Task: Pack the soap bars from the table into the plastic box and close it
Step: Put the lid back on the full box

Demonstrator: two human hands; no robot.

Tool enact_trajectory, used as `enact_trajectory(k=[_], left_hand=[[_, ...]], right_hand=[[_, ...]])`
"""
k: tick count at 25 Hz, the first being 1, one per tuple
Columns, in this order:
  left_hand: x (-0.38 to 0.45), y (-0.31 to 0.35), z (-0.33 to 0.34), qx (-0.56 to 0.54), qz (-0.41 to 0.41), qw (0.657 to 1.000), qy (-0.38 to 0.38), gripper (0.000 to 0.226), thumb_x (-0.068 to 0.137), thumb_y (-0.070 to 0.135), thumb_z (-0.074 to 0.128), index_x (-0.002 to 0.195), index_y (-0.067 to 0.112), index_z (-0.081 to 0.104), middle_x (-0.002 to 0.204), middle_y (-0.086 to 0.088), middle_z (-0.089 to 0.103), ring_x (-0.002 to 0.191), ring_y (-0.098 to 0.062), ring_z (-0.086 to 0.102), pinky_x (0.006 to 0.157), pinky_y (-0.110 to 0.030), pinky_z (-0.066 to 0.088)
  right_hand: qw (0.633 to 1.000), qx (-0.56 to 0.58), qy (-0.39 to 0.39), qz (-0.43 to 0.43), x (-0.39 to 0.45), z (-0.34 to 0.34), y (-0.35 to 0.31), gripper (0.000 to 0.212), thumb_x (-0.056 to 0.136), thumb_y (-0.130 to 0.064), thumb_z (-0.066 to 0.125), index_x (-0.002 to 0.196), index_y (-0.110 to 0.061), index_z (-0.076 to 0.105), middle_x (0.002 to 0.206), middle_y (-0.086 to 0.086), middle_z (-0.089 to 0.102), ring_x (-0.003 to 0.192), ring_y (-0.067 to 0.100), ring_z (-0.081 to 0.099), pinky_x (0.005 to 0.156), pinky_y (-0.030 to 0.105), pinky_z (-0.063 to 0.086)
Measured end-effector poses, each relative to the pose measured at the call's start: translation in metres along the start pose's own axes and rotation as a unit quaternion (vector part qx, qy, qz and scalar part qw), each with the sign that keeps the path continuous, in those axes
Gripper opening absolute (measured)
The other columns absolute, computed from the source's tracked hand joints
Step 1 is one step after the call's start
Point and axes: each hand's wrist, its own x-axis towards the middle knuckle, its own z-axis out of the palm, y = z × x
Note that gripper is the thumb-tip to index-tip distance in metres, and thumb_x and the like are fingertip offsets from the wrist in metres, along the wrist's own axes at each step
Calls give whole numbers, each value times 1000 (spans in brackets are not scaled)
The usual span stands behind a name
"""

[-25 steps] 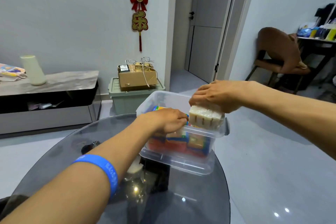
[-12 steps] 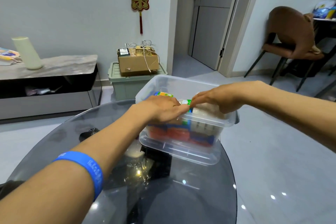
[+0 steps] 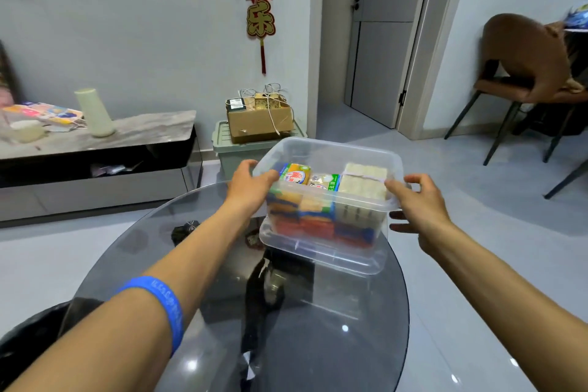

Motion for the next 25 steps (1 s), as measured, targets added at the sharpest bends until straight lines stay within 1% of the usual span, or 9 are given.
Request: enact_trajectory(k=[3,5,8,12,14,16,18,21,25], left_hand=[[4,12,4,-84,-55,995,-22,55,78,25,64,130,26,46,125,-3,54,94,-21,58,60,-31,48],[6,10,10,-134,-95,986,-27,52,75,24,62,125,27,49,114,-4,59,93,-26,61,66,-37,53],[7,1,15,-235,-157,957,-70,49,71,18,53,117,34,55,105,-8,63,94,-29,60,84,-62,47],[10,-3,15,-273,-160,943,-101,59,65,14,50,117,39,59,111,-6,59,103,-30,53,90,-75,33],[5,-4,15,-285,-139,944,-92,62,62,13,47,115,41,58,110,-5,62,102,-31,56,87,-66,41],[-6,-9,12,-307,-119,941,-73,60,61,10,45,110,41,60,107,-7,65,92,-30,60,69,-45,52],[-17,-13,2,-318,-109,940,-59,57,63,6,45,105,40,61,105,-11,67,85,-30,61,55,-32,46],[-33,-16,-28,-338,-87,937,-28,55,65,3,46,102,39,64,100,-10,69,79,-27,65,47,-30,49],[-60,-14,-87,-339,-58,939,22,55,68,0,45,108,33,63,94,-6,71,64,-16,67,43,-26,49]], right_hand=[[999,36,15,1,-2,8,-4,42,85,-31,62,125,-30,48,126,4,54,95,37,64,60,46,61],[997,55,-19,52,-1,11,-3,35,82,-31,61,115,-24,55,110,6,60,79,36,65,60,43,59],[991,77,-58,90,1,10,0,19,76,-28,60,94,-23,58,83,3,58,57,33,58,58,42,54],[991,101,-53,70,3,11,1,14,71,-22,60,84,-22,63,78,5,60,59,32,57,57,43,54],[992,104,-45,46,-1,10,4,16,70,-20,60,84,-21,68,79,6,65,62,31,60,56,43,56],[994,105,-39,7,-9,9,6,16,71,-17,60,82,-22,71,79,3,69,67,27,63,54,43,58],[994,102,-41,-25,-18,11,3,17,73,-15,60,80,-24,73,76,-3,71,73,24,65,52,43,60],[991,105,-69,-51,-32,22,-8,16,73,-16,62,78,-25,74,69,-11,72,75,23,66,49,40,59],[987,107,-112,-46,-57,56,-28,14,62,-21,63,72,-22,73,71,-1,71,68,25,65,53,49,60]])
